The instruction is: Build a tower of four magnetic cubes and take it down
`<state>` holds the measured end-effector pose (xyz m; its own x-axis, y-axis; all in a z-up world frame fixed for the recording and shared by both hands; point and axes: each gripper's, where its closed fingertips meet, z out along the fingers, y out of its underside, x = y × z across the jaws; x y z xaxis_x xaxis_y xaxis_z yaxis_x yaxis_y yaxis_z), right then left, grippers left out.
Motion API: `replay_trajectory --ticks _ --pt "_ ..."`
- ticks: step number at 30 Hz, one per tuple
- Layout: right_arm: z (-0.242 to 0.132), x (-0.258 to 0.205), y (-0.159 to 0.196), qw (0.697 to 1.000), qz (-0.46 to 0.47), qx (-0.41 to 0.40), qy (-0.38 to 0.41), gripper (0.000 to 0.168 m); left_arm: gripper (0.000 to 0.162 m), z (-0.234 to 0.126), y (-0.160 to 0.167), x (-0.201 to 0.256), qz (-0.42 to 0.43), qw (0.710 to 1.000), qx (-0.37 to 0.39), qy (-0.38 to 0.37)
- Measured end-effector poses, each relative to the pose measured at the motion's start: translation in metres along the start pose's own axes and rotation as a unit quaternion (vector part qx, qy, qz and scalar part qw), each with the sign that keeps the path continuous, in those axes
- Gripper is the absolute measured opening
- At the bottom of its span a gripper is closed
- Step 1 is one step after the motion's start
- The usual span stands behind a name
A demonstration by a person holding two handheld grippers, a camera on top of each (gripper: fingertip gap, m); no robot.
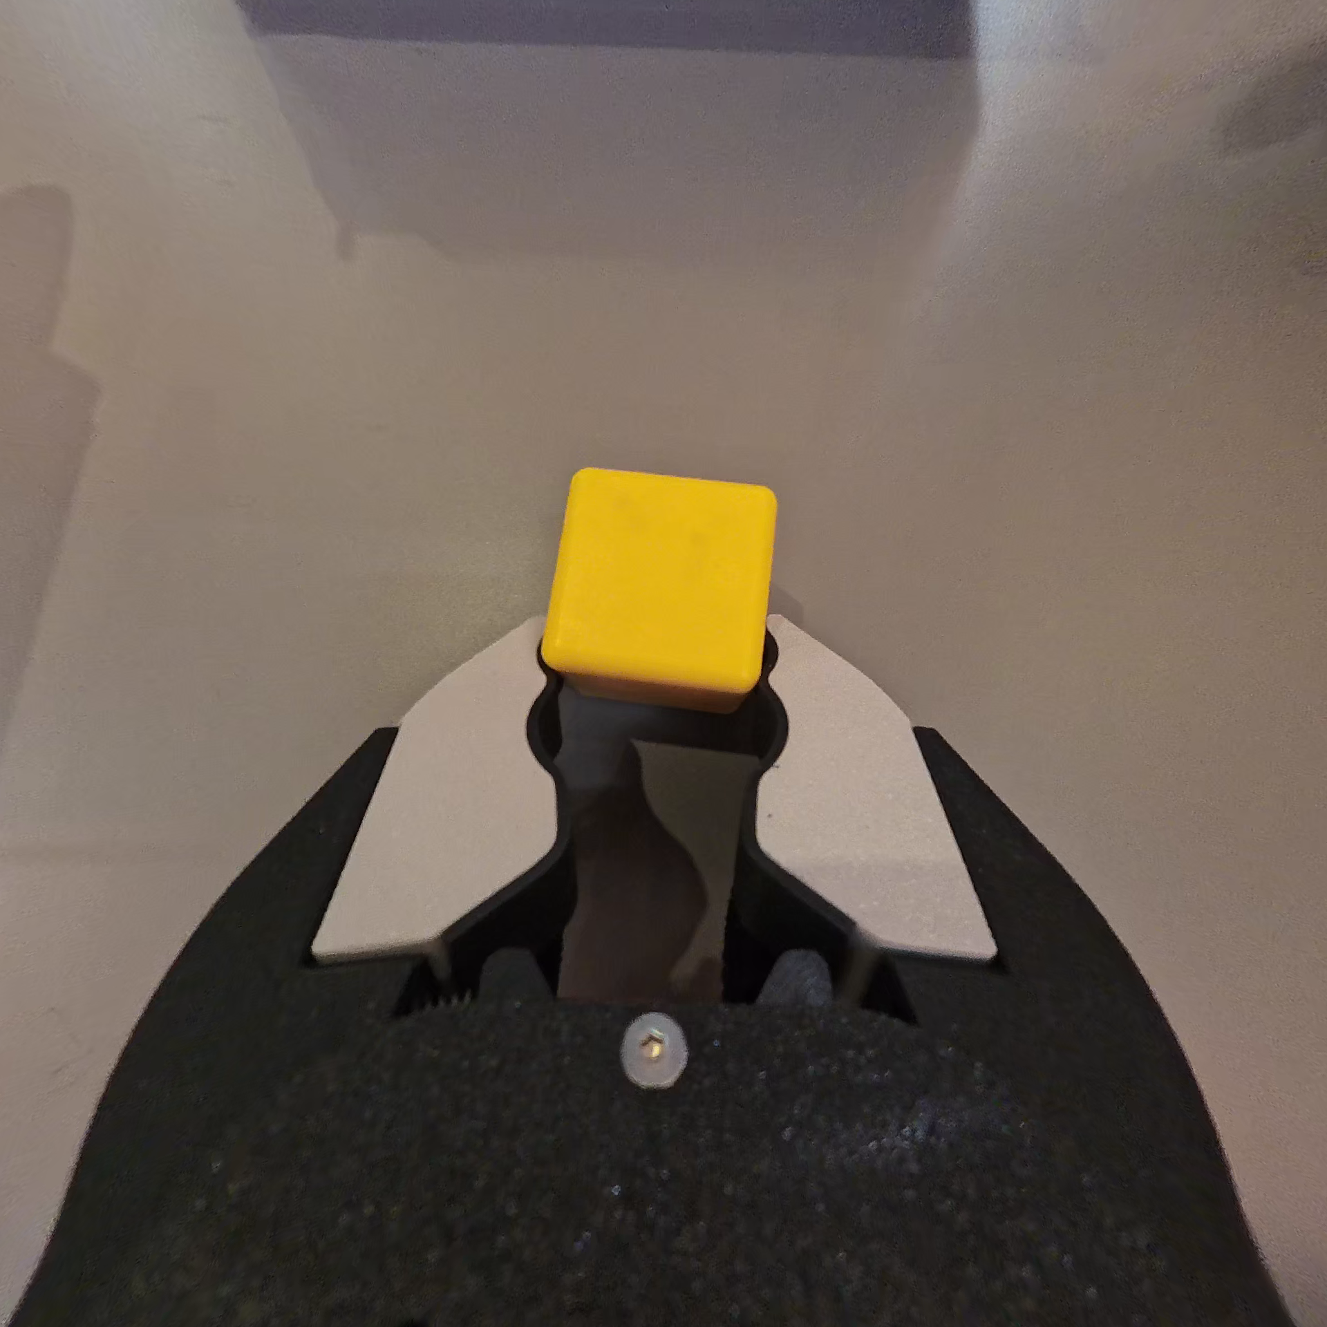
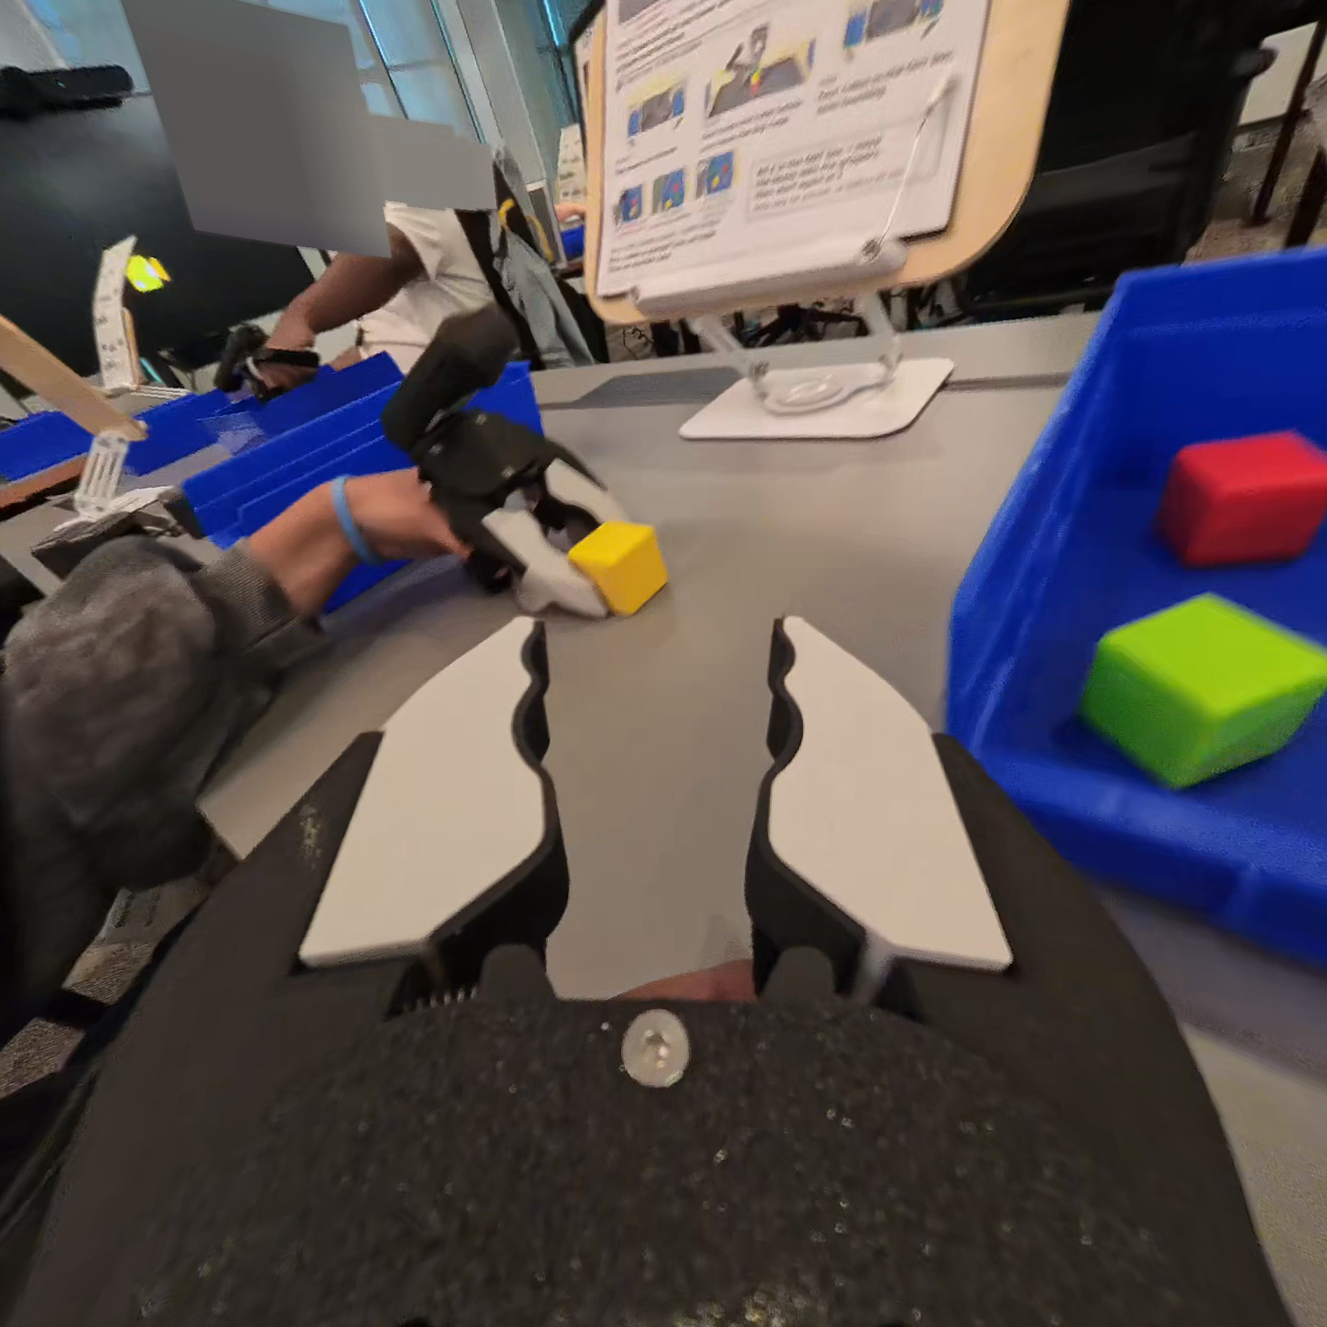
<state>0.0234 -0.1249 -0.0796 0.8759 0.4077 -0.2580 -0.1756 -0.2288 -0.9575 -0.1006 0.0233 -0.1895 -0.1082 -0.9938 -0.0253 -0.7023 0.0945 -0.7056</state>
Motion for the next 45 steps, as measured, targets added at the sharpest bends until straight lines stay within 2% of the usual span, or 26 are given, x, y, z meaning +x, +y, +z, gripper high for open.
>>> replay_trajectory --ticks 2,6,10,12,16,20,24,26,28,30,33,37,39,41,45 --pt "-0.007 -0.013 0.019 1.000 0.017 0.015 -0.005 0.055 0.051 0.000 0.000 0.000 -0.004 1.000 0.000 -0.005" --pt "-0.004 -0.029 0.027 1.000 -0.002 -0.003 -0.030 0.054 0.069 -0.004 0.002 -0.003 -0.008 0.999 -0.002 -0.030" --pt "-0.002 -0.030 0.039 0.999 -0.019 -0.024 -0.032 0.054 0.070 -0.030 -0.022 0.006 -0.040 0.995 0.065 -0.069" --pt "-0.002 -0.032 0.039 0.999 -0.030 -0.025 -0.034 0.054 0.066 -0.054 -0.041 0.003 -0.053 0.985 0.103 -0.130" --pt "-0.003 -0.031 0.042 0.998 -0.033 -0.037 -0.040 0.056 0.066 -0.106 -0.061 0.015 -0.157 0.940 0.177 -0.246" --pt "-0.004 -0.029 0.044 0.997 -0.044 -0.052 -0.038 0.056 0.062 -0.138 -0.025 0.068 -0.167 0.903 0.198 -0.342" --pt "0.001 -0.037 0.049 0.985 -0.123 -0.110 -0.055 0.072 0.053 -0.161 0.023 0.120 -0.199 0.855 0.229 -0.421" --pt "0.012 -0.039 0.046 0.965 -0.190 -0.170 -0.056 0.069 0.055 -0.169 0.036 0.134 -0.228 0.838 0.253 -0.427" --pt "0.032 -0.048 0.040 0.933 -0.256 -0.239 -0.080 0.070 0.062 -0.171 0.042 0.137 -0.255 0.837 0.261 -0.408" --pt "0.064 -0.055 0.026 0.897 -0.332 -0.280 -0.087 0.067 0.063 -0.170 0.046 0.134 -0.269 0.837 0.264 -0.396" --pt "0.120 -0.062 0.018 0.843 -0.388 -0.354 -0.116 0.067 0.061 -0.169 0.054 0.129 -0.289 0.830 0.271 -0.392" --pt "0.179 -0.057 0.034 0.780 -0.406 -0.451 -0.154 0.068 0.060 -0.173 0.055 0.132 -0.277 0.831 0.275 -0.398" --pt "0.191 -0.046 0.046 0.741 -0.423 -0.499 -0.153 0.067 0.060 -0.177 0.054 0.135 -0.257 0.831 0.272 -0.411" --pt "0.198 -0.035 0.055 0.714 -0.429 -0.533 -0.145 0.067 0.059 -0.179 0.052 0.140 -0.242 0.833 0.272 -0.415" --pt "0.200 -0.027 0.077 0.684 -0.425 -0.571 -0.160 0.066 0.056 -0.175 0.042 0.150 -0.226 0.845 0.285 -0.393"
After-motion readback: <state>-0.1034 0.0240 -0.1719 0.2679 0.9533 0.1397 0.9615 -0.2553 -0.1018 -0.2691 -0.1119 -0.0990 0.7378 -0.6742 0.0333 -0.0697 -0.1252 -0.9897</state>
